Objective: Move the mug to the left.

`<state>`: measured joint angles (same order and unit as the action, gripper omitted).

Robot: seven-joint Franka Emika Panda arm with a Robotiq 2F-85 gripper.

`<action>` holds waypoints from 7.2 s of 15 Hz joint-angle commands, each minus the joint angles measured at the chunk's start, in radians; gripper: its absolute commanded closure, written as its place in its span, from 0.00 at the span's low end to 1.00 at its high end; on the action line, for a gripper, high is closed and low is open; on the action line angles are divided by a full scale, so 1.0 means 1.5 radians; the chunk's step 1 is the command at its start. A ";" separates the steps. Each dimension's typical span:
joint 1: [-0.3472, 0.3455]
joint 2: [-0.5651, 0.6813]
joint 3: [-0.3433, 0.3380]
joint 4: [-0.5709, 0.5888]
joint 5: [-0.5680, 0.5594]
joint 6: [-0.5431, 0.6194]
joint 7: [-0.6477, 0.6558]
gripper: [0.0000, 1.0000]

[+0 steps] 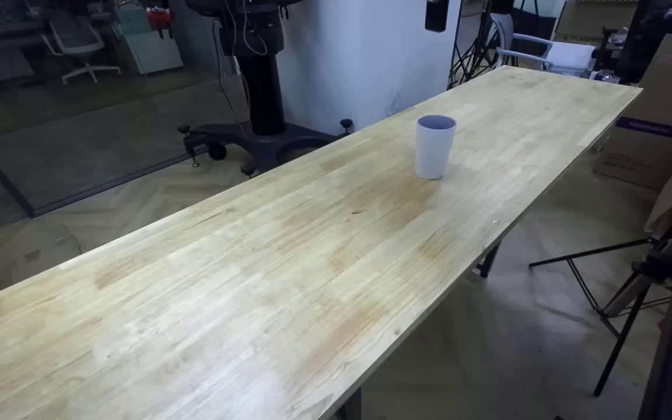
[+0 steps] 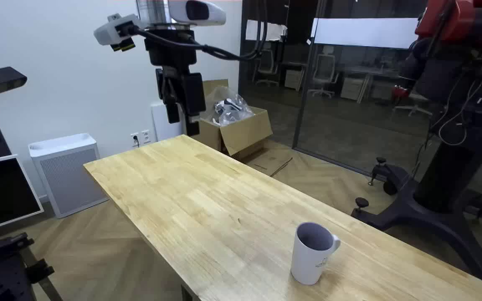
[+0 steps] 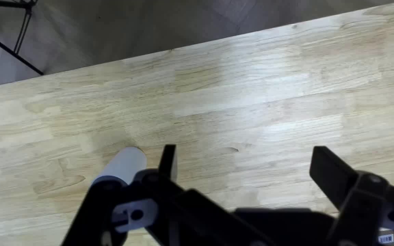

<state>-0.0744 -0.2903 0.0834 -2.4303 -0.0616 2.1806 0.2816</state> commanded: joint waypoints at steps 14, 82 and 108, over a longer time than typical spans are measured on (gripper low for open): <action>0.009 0.000 -0.009 0.001 -0.003 0.000 0.002 0.00; -0.141 0.672 -0.094 0.491 0.068 0.112 -0.425 0.67; 0.019 0.644 -0.079 0.514 0.013 0.064 -0.228 0.98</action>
<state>-0.0563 0.6923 -0.0476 -1.6721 -0.0631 2.2872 -0.1162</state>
